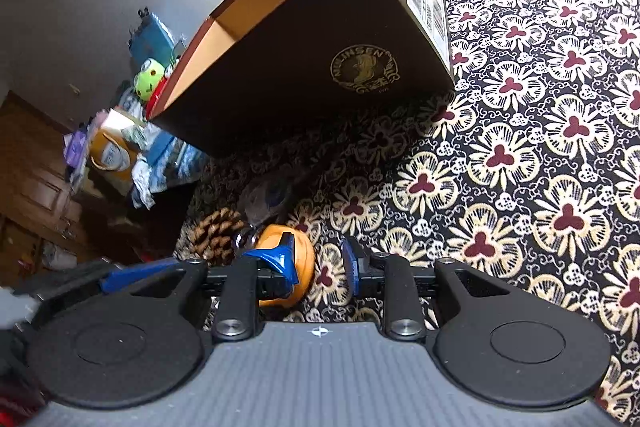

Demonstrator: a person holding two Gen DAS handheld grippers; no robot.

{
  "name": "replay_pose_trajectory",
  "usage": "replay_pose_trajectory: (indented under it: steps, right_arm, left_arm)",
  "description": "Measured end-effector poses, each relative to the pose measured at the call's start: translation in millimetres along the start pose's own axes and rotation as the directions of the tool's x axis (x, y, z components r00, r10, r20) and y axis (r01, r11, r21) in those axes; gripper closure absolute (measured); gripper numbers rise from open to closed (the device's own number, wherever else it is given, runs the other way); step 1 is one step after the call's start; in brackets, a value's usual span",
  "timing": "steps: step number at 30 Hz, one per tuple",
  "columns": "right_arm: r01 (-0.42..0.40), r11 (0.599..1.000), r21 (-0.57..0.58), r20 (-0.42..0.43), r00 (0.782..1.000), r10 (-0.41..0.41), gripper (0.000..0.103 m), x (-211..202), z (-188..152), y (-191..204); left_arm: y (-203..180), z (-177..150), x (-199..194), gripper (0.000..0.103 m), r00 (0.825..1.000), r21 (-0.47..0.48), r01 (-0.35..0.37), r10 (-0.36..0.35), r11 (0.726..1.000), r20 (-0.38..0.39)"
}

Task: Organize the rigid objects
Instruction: 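Move the right gripper back and grasp the orange tape measure, then lift the orange tape measure off the cloth with the right gripper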

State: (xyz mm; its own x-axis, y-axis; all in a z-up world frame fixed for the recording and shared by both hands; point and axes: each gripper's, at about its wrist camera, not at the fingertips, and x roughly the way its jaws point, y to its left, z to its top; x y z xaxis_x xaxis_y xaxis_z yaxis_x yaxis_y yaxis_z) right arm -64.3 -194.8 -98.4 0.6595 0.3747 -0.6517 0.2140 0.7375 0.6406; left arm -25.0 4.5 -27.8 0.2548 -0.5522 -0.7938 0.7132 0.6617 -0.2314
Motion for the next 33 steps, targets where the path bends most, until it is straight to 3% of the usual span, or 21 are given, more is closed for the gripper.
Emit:
replay_pose_trajectory:
  steps: [9, 14, 18, 27, 33]
  right_arm:
    - [-0.019, 1.0, -0.01, -0.065, 0.998, 0.019, 0.095, 11, 1, 6]
    - [-0.021, 1.0, 0.012, -0.1, 0.995, 0.022, 0.092, 18, -2, 5]
    - [-0.023, 0.999, 0.032, -0.114, 0.993, 0.026, 0.092, 19, 0, 5]
    - [-0.008, 1.0, 0.025, -0.109, 0.994, 0.01, 0.092, -2, 2, -9]
    - [-0.006, 1.0, 0.025, -0.089, 0.996, 0.008, 0.092, -15, 2, -15]
  left_arm:
    - [14, 0, 34, 0.021, 0.994, -0.002, -0.064, 0.064, 0.998, -0.085]
    - [17, -1, 42, 0.01, 0.996, 0.025, -0.041, 0.043, 0.999, -0.083]
    - [6, 0, 50, 0.01, 0.996, 0.077, -0.067, 0.071, 0.995, -0.058]
    - [-23, 4, 55, 0.011, 0.998, 0.112, 0.055, -0.05, 0.992, -0.047]
    - [-11, -1, 48, 0.011, 0.997, 0.074, -0.056, 0.06, 0.996, -0.051]
